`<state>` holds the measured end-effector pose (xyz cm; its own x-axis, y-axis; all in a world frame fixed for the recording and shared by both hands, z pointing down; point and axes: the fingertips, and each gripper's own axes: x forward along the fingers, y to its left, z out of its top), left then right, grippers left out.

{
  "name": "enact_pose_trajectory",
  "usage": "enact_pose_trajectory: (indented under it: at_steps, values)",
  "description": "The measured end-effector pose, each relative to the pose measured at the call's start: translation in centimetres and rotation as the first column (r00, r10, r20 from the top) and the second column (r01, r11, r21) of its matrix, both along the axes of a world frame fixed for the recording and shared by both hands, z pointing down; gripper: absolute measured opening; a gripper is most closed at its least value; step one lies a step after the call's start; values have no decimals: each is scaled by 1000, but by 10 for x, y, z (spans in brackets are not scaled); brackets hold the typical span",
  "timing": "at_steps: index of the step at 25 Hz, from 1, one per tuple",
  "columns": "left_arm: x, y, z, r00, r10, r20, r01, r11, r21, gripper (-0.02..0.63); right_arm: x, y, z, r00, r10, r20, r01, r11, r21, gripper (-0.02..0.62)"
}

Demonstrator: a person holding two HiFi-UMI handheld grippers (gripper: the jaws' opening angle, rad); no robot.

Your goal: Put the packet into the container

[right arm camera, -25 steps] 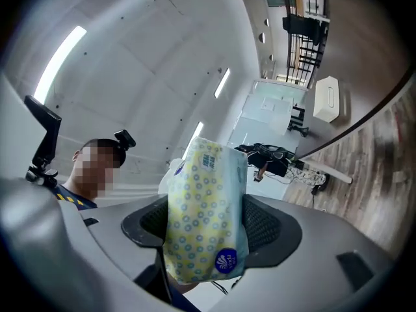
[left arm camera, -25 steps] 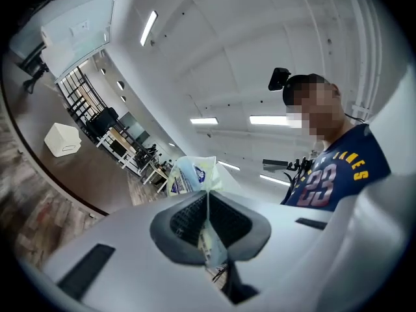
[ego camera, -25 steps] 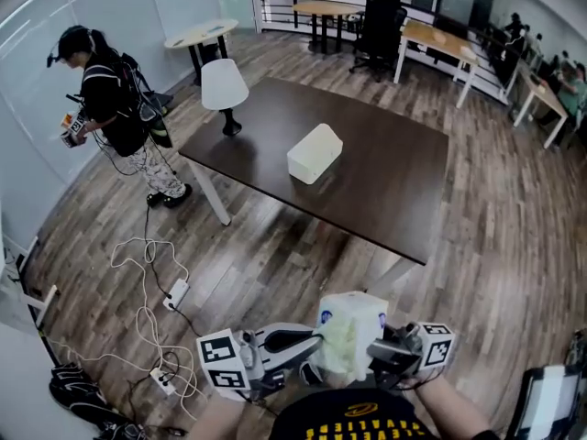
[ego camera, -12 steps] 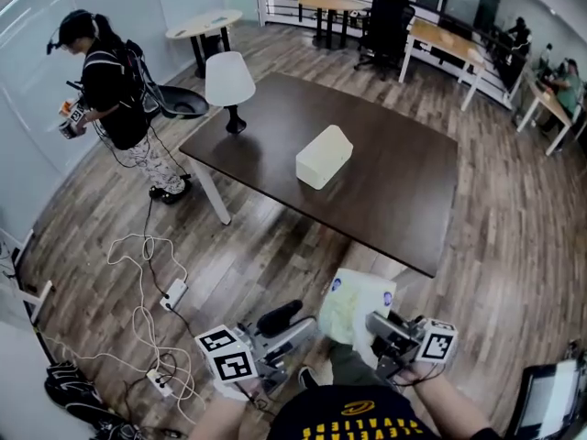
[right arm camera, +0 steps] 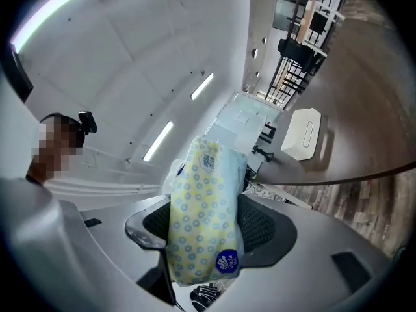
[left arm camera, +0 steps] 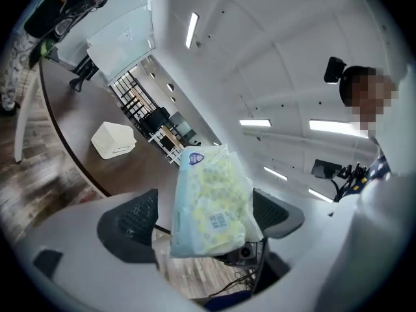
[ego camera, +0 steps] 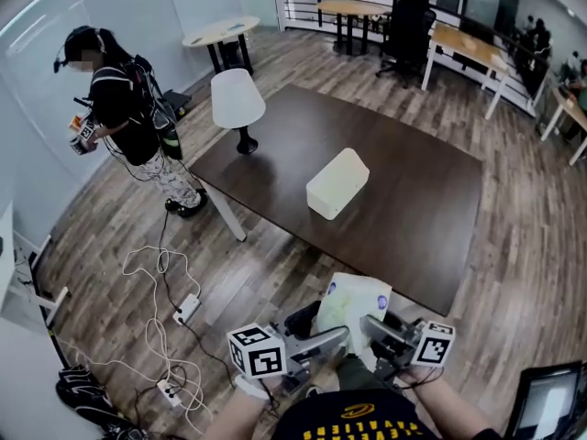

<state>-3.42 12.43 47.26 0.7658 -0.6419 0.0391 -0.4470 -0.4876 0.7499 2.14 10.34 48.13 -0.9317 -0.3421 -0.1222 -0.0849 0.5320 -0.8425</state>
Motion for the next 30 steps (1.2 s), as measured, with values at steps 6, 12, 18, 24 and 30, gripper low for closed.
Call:
enact_pose_trajectory:
  at_steps: [6,12,18,24,30]
  values:
    - [25,-62,-1,993,70,-100,-70,998,-5,441,-4,-59,4,996,-70,50,72,997,-26,281]
    - [26,-122,5,993,11,-118,-15,999,-32,294,1,-118,6,991,-114,72,118,992,-51,282]
    - [27,-162,2,988,-21,-152,16,999,-31,277,9,-161,6,990,-124,73,128,991,-50,316]
    - [3,-192,10,988,-89,-123,83,995,-58,276,20,-196,17,993,-94,69,100,992,-75,331]
    - [-60,-234,17,973,-214,-82,209,975,-69,273,23,-228,33,999,-18,49,23,994,-103,330]
